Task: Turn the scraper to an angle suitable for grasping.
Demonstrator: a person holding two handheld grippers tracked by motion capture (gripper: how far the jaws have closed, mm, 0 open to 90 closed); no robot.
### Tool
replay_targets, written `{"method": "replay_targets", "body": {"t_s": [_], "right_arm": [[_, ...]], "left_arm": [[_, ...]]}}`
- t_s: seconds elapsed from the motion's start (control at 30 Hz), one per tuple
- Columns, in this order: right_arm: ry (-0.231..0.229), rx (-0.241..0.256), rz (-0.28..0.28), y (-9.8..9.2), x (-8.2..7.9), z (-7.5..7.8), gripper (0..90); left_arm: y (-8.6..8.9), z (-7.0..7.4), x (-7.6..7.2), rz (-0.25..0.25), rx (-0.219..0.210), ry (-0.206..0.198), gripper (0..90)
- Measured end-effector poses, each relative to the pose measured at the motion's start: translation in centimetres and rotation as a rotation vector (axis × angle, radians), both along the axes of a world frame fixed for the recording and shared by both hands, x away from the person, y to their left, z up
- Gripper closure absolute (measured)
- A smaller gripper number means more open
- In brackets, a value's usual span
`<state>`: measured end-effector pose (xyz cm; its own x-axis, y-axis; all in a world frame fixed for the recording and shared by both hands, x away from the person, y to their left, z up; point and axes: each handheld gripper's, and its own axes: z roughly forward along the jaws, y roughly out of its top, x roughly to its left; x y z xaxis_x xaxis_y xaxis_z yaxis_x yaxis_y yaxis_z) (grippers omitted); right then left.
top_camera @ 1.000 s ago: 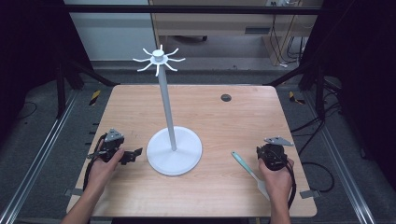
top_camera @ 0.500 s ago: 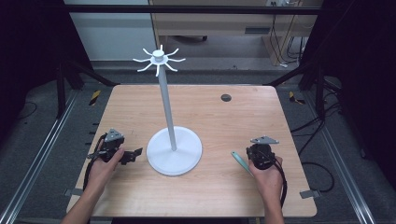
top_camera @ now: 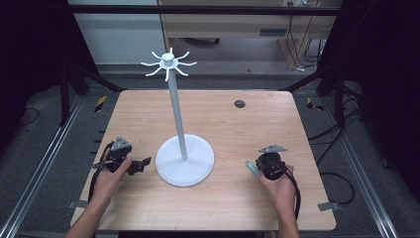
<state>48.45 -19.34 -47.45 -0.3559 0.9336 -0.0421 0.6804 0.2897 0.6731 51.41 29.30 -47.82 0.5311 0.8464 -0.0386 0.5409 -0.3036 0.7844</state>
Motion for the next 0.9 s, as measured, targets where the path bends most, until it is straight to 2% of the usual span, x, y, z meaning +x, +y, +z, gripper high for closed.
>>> {"method": "replay_targets", "body": {"t_s": [0.07,0.33,0.47,0.57,0.6,0.63,0.8,0.9], "right_arm": [[0.022,-0.010,0.014,0.3,0.0,-0.2,90.0],[0.053,-0.037,0.013,0.4,0.8,-1.0,90.0],[0.063,-0.025,0.021,0.4,0.9,-1.1,90.0],[0.076,-0.005,0.073,0.9,0.5,-1.1,90.0],[0.076,-0.005,0.073,0.9,0.5,-1.1,90.0],[0.078,0.001,0.109,1.4,0.3,-1.0,90.0],[0.073,-0.009,0.128,1.6,0.2,-0.9,90.0],[0.063,-0.017,0.134,1.6,0.0,-0.2,90.0]], "left_arm": [[0.0,0.0,0.0,-0.003,0.002,0.002,4.3],[-0.1,0.0,-0.1,-0.007,0.000,0.003,4.4],[-0.1,0.0,0.0,-0.007,-0.001,0.004,4.4],[-0.1,0.0,-0.1,-0.006,-0.001,0.004,4.4],[-0.1,0.0,-0.1,-0.006,-0.001,0.004,4.4],[-0.1,0.0,-0.1,-0.006,0.000,0.003,4.4],[-0.1,0.0,-0.1,-0.006,0.001,0.002,4.4],[0.0,0.0,-0.1,-0.004,0.004,0.002,4.4]]}}
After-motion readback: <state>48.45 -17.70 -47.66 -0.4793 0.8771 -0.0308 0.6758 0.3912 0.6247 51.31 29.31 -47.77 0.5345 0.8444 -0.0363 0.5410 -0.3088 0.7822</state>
